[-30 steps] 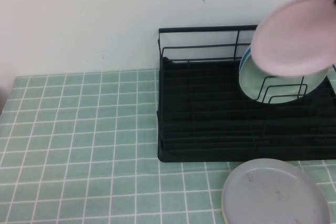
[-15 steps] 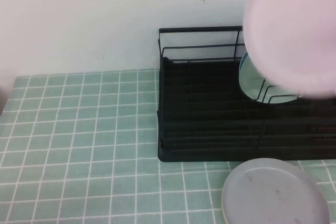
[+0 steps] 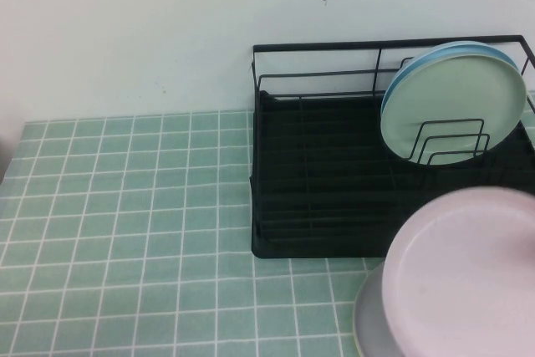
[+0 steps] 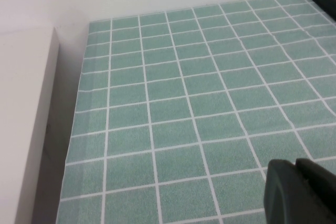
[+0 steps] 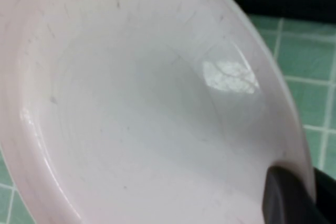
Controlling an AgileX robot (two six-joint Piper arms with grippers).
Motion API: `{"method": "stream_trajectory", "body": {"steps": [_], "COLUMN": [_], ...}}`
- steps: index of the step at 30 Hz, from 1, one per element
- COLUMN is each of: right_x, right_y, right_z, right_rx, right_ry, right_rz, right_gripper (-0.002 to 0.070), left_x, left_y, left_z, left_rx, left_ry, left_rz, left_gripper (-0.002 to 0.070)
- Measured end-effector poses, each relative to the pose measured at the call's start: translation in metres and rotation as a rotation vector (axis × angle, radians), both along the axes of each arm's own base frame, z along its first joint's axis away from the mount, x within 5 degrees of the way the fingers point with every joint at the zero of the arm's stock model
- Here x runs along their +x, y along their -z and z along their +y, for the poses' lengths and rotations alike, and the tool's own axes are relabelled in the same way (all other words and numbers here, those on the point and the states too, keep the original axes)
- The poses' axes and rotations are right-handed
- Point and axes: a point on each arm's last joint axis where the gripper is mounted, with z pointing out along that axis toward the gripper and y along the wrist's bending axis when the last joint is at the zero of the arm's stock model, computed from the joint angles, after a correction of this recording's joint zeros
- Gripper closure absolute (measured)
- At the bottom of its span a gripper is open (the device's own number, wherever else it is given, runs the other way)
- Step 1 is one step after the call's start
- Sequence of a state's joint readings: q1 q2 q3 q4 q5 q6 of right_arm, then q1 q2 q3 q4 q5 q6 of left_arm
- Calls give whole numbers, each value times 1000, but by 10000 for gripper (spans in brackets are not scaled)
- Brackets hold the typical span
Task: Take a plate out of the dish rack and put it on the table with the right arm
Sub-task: Place the plate from the table
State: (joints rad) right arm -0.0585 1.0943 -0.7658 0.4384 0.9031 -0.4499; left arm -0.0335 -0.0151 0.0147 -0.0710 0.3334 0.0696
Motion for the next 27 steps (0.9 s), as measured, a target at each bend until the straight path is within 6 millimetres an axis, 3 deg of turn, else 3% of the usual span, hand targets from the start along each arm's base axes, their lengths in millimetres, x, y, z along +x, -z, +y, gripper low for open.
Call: {"method": "stream_trajectory", "body": {"steps": [5,20,27], "right_x": [0,34,40], "right_y": [38,91,106], "right_z": [4,3,2], "right_rx": [58,75,67], "right_ry": [19,15,23], "right_rz": [29,130,170], "right_gripper": [649,649,649], "left_x": [0,0,0], "left_y": [0,0,0], "left_z": [0,0,0], "left_rx": [0,0,0], "left_ry": [0,0,0], "left_rz": [0,0,0], "left_gripper": [678,678,678]}}
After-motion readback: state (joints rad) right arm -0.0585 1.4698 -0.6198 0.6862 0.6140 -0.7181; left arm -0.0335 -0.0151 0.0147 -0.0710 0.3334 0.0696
